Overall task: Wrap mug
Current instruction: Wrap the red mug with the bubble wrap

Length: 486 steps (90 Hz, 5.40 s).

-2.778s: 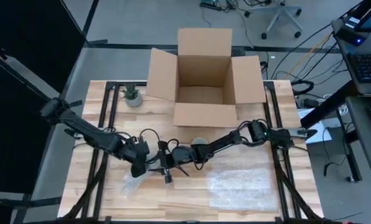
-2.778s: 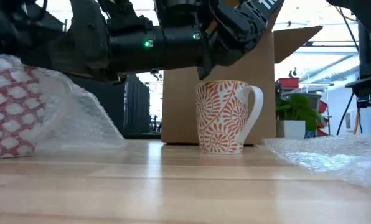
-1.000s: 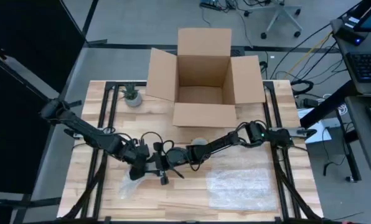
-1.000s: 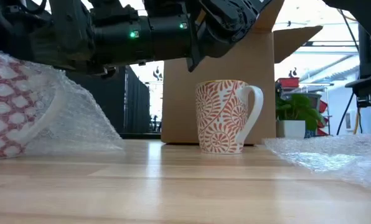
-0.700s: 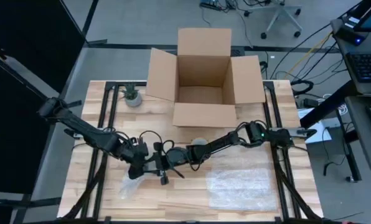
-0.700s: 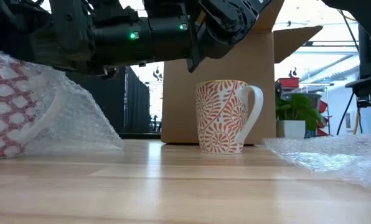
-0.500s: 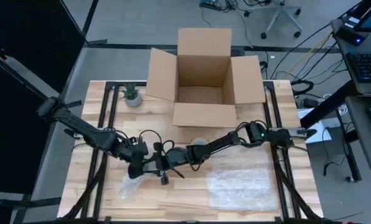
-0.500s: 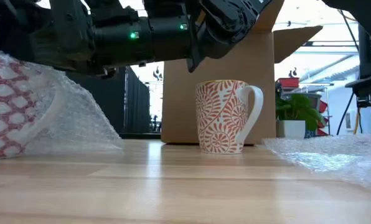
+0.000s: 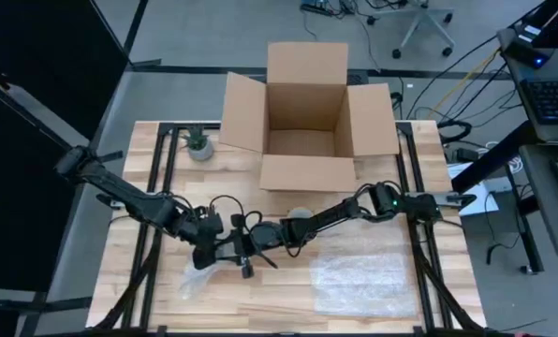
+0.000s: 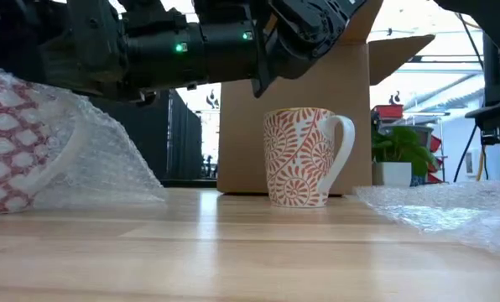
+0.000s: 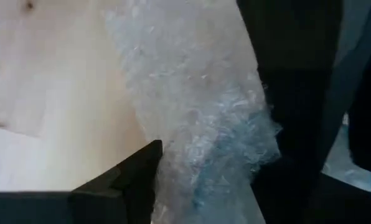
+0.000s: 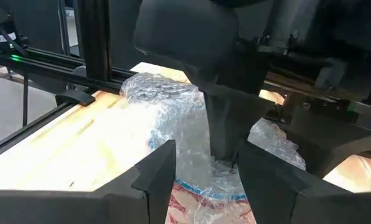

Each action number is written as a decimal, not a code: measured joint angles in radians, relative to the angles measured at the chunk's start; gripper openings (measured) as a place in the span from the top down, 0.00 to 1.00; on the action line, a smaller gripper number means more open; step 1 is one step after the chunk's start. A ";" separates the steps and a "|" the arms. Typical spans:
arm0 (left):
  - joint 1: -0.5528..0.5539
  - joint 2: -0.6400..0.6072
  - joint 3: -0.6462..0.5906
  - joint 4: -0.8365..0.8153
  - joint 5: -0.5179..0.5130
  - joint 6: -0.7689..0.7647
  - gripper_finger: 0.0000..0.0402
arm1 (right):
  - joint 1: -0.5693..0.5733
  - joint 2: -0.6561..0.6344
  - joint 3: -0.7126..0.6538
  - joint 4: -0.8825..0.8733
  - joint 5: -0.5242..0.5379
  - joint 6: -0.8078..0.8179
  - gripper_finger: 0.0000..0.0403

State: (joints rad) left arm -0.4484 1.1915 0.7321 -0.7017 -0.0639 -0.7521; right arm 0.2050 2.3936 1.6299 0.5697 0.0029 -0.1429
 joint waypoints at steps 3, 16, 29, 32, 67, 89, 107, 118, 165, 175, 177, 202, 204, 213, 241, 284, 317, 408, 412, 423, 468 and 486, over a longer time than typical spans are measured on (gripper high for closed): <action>0.000 0.000 0.007 -0.007 0.000 0.000 0.48 | 0.000 0.000 0.000 0.000 0.000 0.000 0.61; 0.000 0.000 0.026 -0.030 0.000 0.001 0.48 | 0.000 0.000 0.000 0.000 0.000 0.000 0.61; 0.001 0.000 0.036 -0.063 0.000 0.001 0.48 | 0.000 0.000 0.000 0.000 0.001 0.000 0.61; 0.004 0.000 0.039 -0.071 -0.001 0.002 0.48 | 0.000 0.000 0.000 0.000 0.001 0.000 0.61; 0.008 -0.053 0.120 -0.178 -0.022 0.002 0.48 | 0.000 0.000 0.000 0.003 0.001 0.000 0.61; 0.008 -0.097 0.122 -0.208 -0.060 -0.024 0.48 | 0.000 0.000 0.000 0.008 0.000 0.000 0.61; 0.011 -0.054 0.039 -0.183 -0.043 -0.029 0.48 | 0.000 0.000 0.000 0.009 0.000 0.004 0.61; 0.011 -0.030 -0.030 -0.065 -0.016 -0.048 0.48 | 0.000 0.000 0.000 0.009 0.000 0.009 0.61; 0.008 0.067 -0.110 0.126 -0.003 -0.069 0.48 | 0.000 0.000 -0.002 0.005 -0.001 0.069 0.61; 0.009 0.070 -0.075 0.090 0.023 -0.069 0.48 | 0.000 0.000 -0.002 0.002 -0.004 0.080 0.61; 0.009 0.071 -0.068 0.083 0.027 -0.069 0.48 | 0.000 0.000 -0.002 0.002 -0.005 0.079 0.61; 0.011 0.069 0.038 -0.090 0.021 -0.013 0.48 | -0.002 0.000 0.001 0.003 -0.002 0.075 0.61; 0.011 0.065 0.049 -0.107 0.019 -0.007 0.48 | -0.002 0.000 0.001 0.003 -0.002 0.074 0.61; 0.011 0.037 0.101 -0.151 0.011 -0.002 0.48 | -0.002 0.000 0.001 0.003 -0.002 0.068 0.61; 0.008 -0.081 0.149 -0.187 0.002 -0.001 0.48 | -0.002 0.000 0.001 0.003 0.001 0.052 0.61; -0.067 -0.180 0.177 -0.135 0.026 -0.107 0.61 | -0.005 0.000 0.001 0.002 -0.003 0.049 0.61; -0.124 0.056 0.176 -0.117 0.033 -0.105 0.98 | -0.008 -0.001 0.001 -0.007 -0.003 0.052 0.61; -0.107 0.088 0.246 -0.224 -0.044 -0.023 1.00 | -0.010 -0.002 0.001 -0.010 0.001 0.053 0.61; -0.107 0.061 0.246 -0.251 -0.046 -0.030 1.00 | -0.010 -0.002 0.001 -0.010 0.002 0.053 0.61; -0.116 -0.012 0.246 -0.325 -0.044 -0.082 1.00 | -0.010 -0.002 0.001 -0.010 0.001 0.053 0.61; -0.477 -0.079 0.066 -0.163 0.162 -0.528 1.00 | -0.010 -0.002 0.000 -0.008 0.000 0.053 0.61; -0.586 0.104 -0.069 0.174 0.040 -0.653 1.00 | -0.010 -0.001 0.000 0.000 -0.002 0.053 0.61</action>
State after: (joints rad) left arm -1.0341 1.2951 0.6630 -0.5280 -0.0235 -1.4053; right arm 0.1947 2.3928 1.6295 0.5700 0.0013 -0.0898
